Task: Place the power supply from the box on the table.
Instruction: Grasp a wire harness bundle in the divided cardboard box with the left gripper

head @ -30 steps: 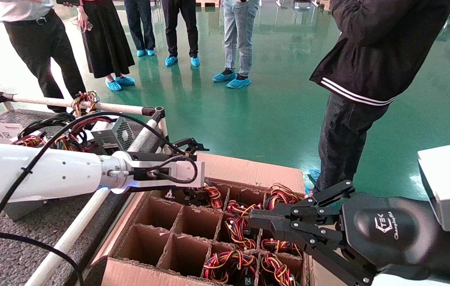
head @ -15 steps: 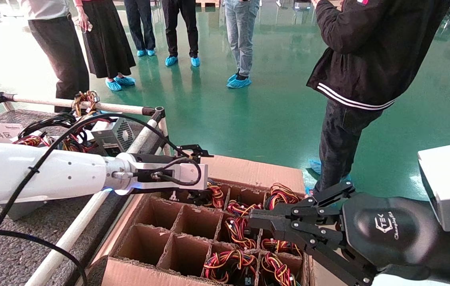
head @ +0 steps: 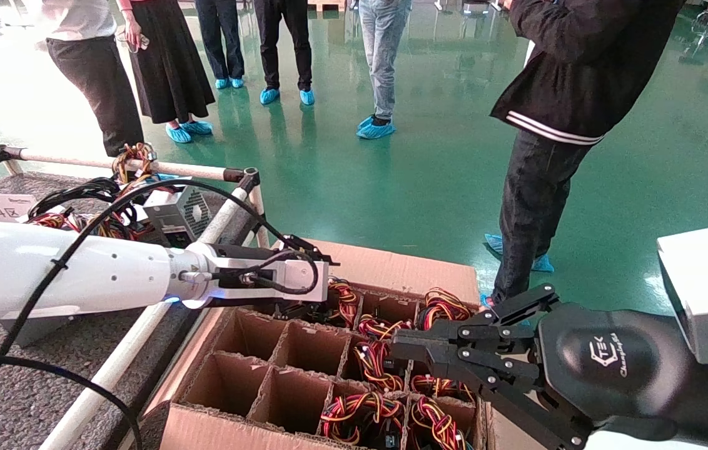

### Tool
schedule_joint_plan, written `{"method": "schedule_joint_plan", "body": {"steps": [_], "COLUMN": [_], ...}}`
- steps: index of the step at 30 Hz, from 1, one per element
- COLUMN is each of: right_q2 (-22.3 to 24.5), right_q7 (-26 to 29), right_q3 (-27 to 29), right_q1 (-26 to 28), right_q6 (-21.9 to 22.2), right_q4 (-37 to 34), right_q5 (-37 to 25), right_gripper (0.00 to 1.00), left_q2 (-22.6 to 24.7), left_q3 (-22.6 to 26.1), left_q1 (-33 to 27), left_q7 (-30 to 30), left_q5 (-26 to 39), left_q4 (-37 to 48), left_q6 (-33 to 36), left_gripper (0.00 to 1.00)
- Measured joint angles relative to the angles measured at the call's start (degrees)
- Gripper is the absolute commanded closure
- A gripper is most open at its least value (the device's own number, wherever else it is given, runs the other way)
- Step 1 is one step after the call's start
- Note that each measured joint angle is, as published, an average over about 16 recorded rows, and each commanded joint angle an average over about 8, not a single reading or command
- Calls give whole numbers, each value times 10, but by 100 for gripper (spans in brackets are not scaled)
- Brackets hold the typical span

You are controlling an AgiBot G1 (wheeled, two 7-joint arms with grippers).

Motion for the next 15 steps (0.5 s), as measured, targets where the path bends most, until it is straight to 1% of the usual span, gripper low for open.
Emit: {"method": "schedule_joint_plan", "body": {"steps": [15], "right_q2": [0], "right_q7": [0], "right_q3": [0], "right_q1": [0], "right_q6": [0], "right_q4": [0], "right_q5": [0], "right_gripper": [100], "left_q2": [14], "left_q3": [7], "left_q1": [-7], "left_q7": [25], "left_q5": [-23], "left_q4": [39], "left_q6": [22], "left_gripper": [100]}}
